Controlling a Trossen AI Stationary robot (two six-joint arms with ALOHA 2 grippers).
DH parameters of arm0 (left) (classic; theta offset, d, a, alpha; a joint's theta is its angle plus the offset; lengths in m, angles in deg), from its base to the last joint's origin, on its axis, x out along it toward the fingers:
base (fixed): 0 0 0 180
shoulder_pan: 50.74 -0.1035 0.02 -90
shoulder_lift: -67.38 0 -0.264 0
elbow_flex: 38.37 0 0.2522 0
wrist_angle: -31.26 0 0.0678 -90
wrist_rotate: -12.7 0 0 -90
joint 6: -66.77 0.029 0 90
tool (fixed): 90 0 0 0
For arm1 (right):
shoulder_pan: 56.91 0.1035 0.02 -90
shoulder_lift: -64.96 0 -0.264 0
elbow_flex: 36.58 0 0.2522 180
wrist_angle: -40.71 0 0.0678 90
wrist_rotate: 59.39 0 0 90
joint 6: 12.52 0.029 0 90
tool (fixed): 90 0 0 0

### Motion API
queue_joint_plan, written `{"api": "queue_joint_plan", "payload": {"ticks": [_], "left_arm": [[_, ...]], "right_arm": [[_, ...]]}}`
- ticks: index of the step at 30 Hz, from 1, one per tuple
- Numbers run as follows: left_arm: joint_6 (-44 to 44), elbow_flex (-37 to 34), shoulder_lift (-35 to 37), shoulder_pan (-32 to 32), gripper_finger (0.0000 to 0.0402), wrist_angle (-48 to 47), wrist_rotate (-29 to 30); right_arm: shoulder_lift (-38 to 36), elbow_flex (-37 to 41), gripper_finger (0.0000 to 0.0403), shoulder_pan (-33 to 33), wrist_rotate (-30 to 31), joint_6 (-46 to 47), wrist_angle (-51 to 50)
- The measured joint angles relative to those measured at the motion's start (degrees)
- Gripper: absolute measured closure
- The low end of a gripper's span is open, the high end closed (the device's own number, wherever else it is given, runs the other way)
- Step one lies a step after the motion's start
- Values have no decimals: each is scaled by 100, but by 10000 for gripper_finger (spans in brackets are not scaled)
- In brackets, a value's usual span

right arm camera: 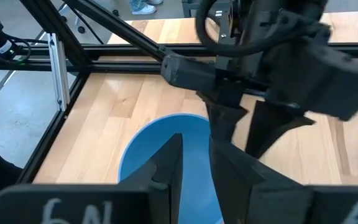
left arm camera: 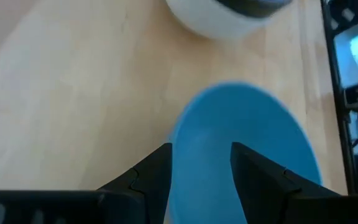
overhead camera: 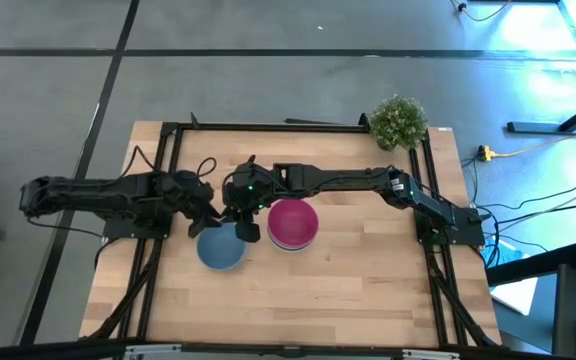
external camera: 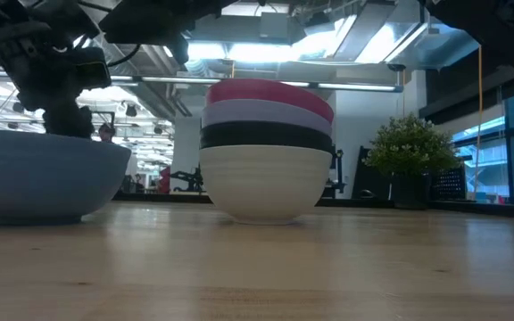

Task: Nest bowls inside each other
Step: Stack the blue bowl on top of the pink bowl

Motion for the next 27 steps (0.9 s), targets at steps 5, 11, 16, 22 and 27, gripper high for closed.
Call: {"api": "queue_joint_plan", "payload": {"ticks": [5, 11, 16, 22, 27], "left_arm": [[-46, 1, -192, 233, 244, -223, 301], [-52, 0, -369, 382, 244, -100, 436], [-32, 0, -369, 390, 244, 202, 434], [-24, 0, -413, 389, 244, 201, 430], [-37, 0, -446, 388, 244, 94, 203]], "right_arm": [[0, 0, 322, -4, 0, -24, -4], [0, 0, 322, -15, 0, -28, -4], [0, 0, 322, -15, 0, -33, -9], [0, 0, 322, -14, -2, -28, -14], [0, 0, 322, -15, -2, -26, -21]]}}
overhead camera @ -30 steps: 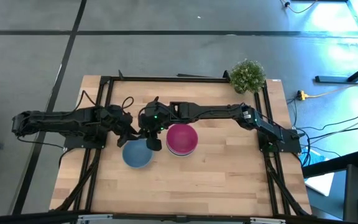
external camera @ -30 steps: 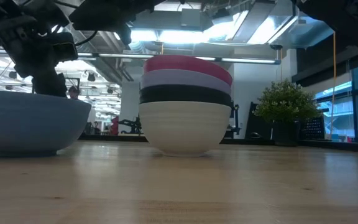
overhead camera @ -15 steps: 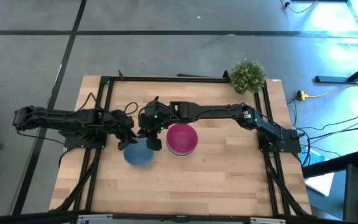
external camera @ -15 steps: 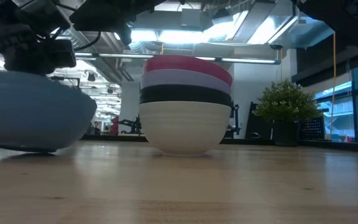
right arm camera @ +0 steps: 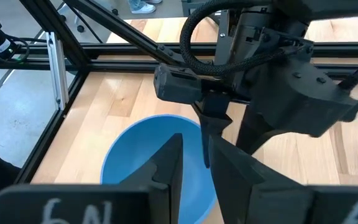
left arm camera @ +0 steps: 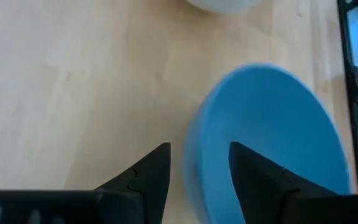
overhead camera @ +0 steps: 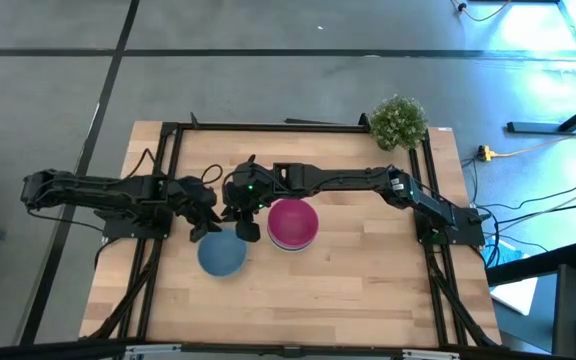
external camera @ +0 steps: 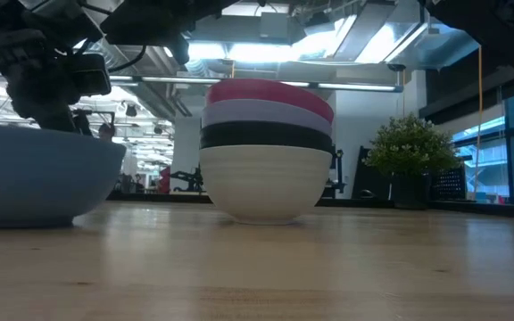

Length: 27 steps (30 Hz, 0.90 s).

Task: Nest bowls inside each other
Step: Stack the blue bowl on top of the pink bowl

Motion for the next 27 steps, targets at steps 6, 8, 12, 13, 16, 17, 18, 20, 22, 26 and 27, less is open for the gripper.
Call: {"api": "queue_joint_plan", "payload": {"ticks": [6, 8, 12, 13, 16, 17, 18, 20, 22, 26, 27], "left_arm": [[-9, 0, -108, 133, 244, 1, -79], [-11, 0, -182, 182, 244, -2, -79], [-9, 0, -389, 270, 244, 0, -42], [-9, 0, -442, 282, 245, 3, 1], [24, 0, -585, 301, 249, 7, 111], [22, 0, -616, 301, 250, 5, 186], [22, 0, -641, 300, 251, 5, 233], [29, 0, -682, 299, 257, 14, 255], [14, 0, -706, 299, 266, 20, 253], [2, 0, -705, 299, 304, 37, 258], [-3, 0, -705, 299, 318, 37, 268]], "right_arm": [[0, 0, 322, 1, 0, -2, -2], [0, 0, 322, 2, 0, -2, -2], [0, 0, 322, 1, 0, -7, -2], [0, 0, 322, 1, 0, -8, -2], [0, 0, 322, 0, 0, -11, -2], [0, 0, 322, 2, 0, -11, -2], [0, 0, 322, 2, 0, -11, -2], [0, 0, 322, 0, 0, -13, -2], [0, 0, 322, 0, 0, -13, -2], [0, 0, 322, 0, 0, -13, -2], [0, 0, 322, 2, 0, -15, -2]]}}
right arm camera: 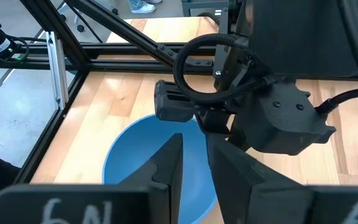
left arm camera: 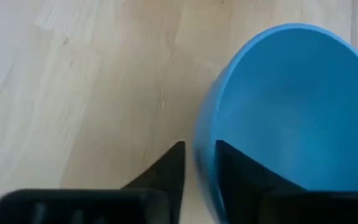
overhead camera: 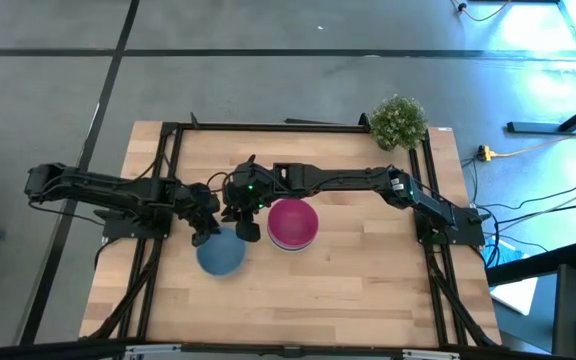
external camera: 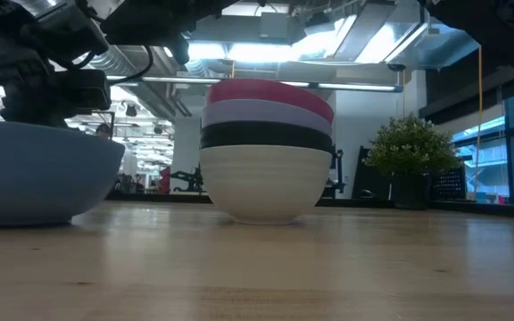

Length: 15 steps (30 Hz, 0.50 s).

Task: Nest bowls inside each other
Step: Stack the blue bowl on top of the pink bowl

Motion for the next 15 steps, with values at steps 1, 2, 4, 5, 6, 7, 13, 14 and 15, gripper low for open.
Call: {"api": "queue_joint_plan", "payload": {"ticks": [1, 2, 4, 5, 6, 7, 13, 14, 15], "left_arm": [[-1, 0, 0, 0, 336, 0, 0], [-1, 0, 0, 0, 355, 0, 0], [10, -2, 0, 0, 387, -13, 9], [-21, -6, 0, 0, 392, -18, 9], [-6, -7, -1, 1, 392, 0, 27], [-10, -7, 0, 0, 394, -6, 40], [-112, -9, 6, -7, 398, 402, 134], [-113, -9, 20, -7, 398, 507, 136], [-113, 1, 28, -7, 398, 604, 128]], "right_arm": [[0, 0, 322, -2, 0, 0, 0], [0, 0, 322, -2, 1, 2, 0], [0, 0, 322, 0, 1, 0, 1], [0, 0, 322, -2, 0, 0, 0], [0, 0, 322, -2, 2, 1, 0], [0, -1, 322, -2, 2, 2, 0], [0, 0, 322, -11, 206, -7, -262], [-10, 0, 322, -20, 308, -77, -370], [-15, 0, 322, -34, 382, -144, -491]]}}
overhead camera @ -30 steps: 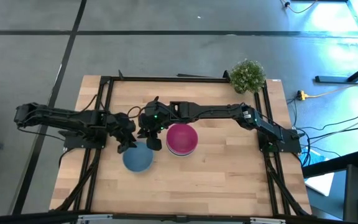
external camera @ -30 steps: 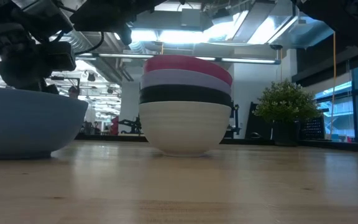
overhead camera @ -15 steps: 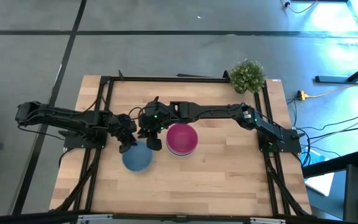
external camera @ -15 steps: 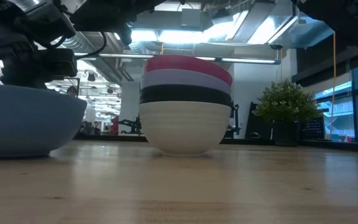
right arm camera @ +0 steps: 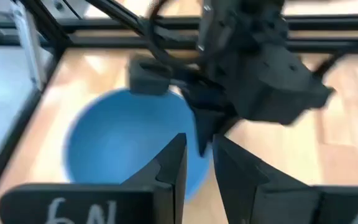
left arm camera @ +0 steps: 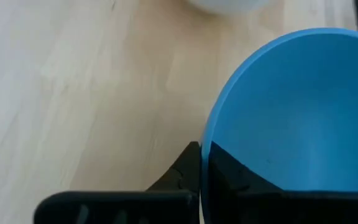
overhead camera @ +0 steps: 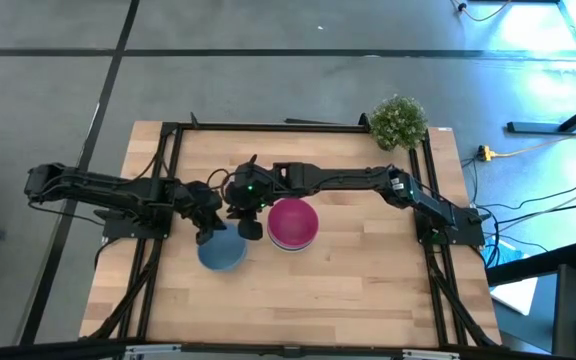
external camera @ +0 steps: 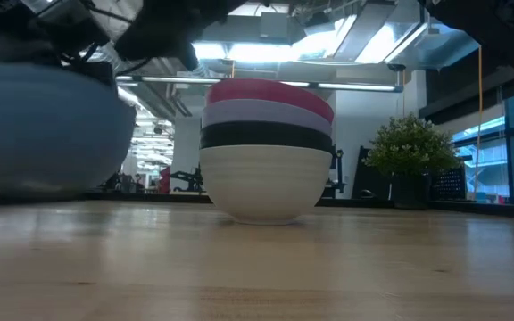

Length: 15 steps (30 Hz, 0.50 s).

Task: Nest bowls inside each other
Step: Stack the blue bowl on top of the pink bowl

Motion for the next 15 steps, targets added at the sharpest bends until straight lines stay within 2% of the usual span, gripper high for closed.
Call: {"api": "queue_joint_plan", "payload": {"ticks": [5, 11, 15], "left_arm": [[210, 389, -2, -108, 399, 0, -27], [703, 1172, -1, -345, 400, -395, -64], [759, 1497, -18, -436, 400, -400, -58]], "right_arm": [[-144, 4, 322, -97, 57, -117, -392], [-709, 4, 322, -222, 44, -126, -723], [-1171, 4, 322, -229, 600, -280, -1386]]}}
